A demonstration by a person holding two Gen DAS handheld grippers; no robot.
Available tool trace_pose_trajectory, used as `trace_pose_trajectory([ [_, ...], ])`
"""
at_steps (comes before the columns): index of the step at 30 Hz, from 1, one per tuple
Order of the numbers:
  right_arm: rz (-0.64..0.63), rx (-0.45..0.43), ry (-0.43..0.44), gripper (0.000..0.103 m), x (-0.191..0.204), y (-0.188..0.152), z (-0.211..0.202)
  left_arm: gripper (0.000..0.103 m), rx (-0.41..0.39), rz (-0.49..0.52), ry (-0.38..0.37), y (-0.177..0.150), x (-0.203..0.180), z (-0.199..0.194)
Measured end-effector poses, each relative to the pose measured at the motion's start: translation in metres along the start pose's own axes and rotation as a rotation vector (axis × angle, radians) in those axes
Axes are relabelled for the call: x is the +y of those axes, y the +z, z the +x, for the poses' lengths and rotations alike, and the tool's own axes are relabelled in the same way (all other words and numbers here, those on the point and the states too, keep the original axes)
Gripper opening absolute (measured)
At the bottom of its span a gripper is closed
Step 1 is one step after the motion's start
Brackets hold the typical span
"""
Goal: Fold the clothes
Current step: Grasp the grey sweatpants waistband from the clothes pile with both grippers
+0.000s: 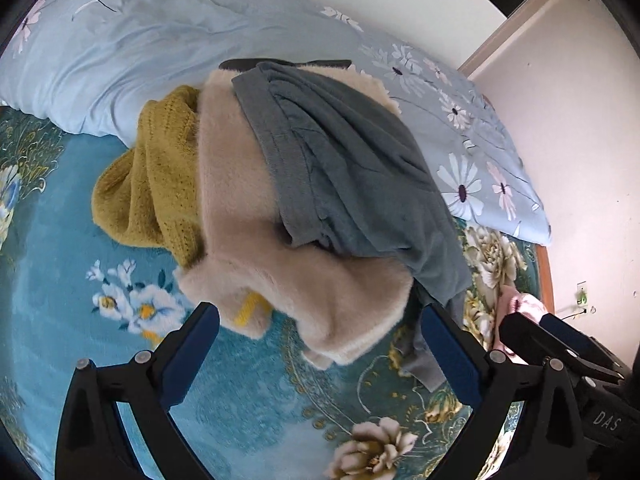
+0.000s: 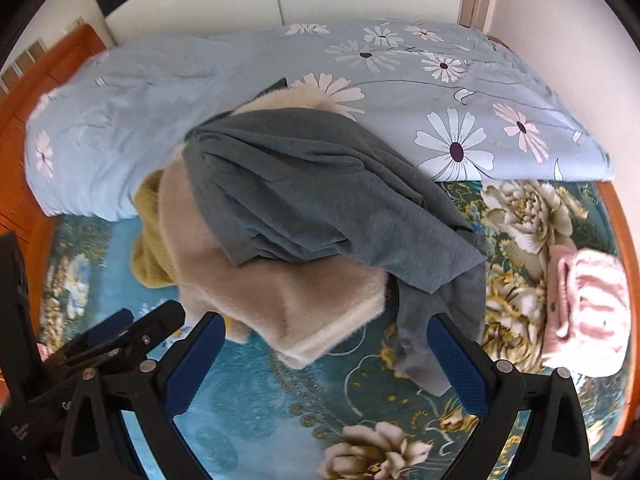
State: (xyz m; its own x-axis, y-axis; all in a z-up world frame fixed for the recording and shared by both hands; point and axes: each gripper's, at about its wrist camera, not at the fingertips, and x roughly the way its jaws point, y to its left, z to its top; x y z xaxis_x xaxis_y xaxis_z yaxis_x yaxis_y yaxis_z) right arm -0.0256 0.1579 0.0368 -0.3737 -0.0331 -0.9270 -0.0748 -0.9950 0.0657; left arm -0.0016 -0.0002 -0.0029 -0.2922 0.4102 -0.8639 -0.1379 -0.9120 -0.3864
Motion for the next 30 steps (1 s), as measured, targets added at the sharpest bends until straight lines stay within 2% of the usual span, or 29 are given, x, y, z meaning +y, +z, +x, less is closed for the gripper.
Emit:
trace_pose_trajectory([
  [4, -0.025, 0.022, -0.057, 0.102, 0.006, 0.010, 0.018, 0.100, 0.013, -0.021, -0.014, -0.001, 0.012, 0.020],
  [9, -0.036, 0.055, -0.052, 0.102, 0.013, 0.023, 0.043, 0.100, 0.046, -0.035, -0.018, 0.001, 0.031, 0.036],
  [11, -0.037, 0.068, -0.065, 0.102, 0.013, 0.026, 0.053, 0.099, 0.067, -0.075, -0.036, 0.009, 0.036, 0.050],
  [13, -0.034, 0.093, -0.077, 0.102, 0.011, 0.027, 0.061, 0.092, 0.092, -0.125, -0.063, 0.014, 0.042, 0.064],
  [14, -0.032, 0.108, -0.079, 0.102, 0.010, 0.026, 0.065, 0.087, 0.105, -0.145, -0.073, 0.016, 0.045, 0.070],
  [21, -0.010, 0.181, -0.105, 0.102, -0.014, 0.006, 0.082, 0.087, 0.165, -0.248, -0.103, 0.027, 0.051, 0.114],
  [24, 0.016, 0.208, -0.116, 0.102, -0.028, -0.003, 0.080, 0.087, 0.200, -0.282, -0.096, 0.029, 0.045, 0.131],
  [26, 0.027, 0.199, -0.127, 0.102, -0.036, -0.005, 0.076, 0.087, 0.210, -0.269, -0.076, 0.034, 0.038, 0.139],
  [28, 0.042, 0.201, -0.128, 0.102, -0.044, -0.008, 0.071, 0.073, 0.217, -0.237, -0.042, 0.039, 0.027, 0.143],
  [29, 0.050, 0.203, -0.126, 0.102, -0.047, -0.010, 0.068, 0.054, 0.224, -0.223, -0.025, 0.042, 0.022, 0.145],
  [30, 0.058, 0.205, -0.124, 0.102, -0.051, -0.012, 0.066, 0.041, 0.236, -0.213, -0.009, 0.043, 0.017, 0.146],
])
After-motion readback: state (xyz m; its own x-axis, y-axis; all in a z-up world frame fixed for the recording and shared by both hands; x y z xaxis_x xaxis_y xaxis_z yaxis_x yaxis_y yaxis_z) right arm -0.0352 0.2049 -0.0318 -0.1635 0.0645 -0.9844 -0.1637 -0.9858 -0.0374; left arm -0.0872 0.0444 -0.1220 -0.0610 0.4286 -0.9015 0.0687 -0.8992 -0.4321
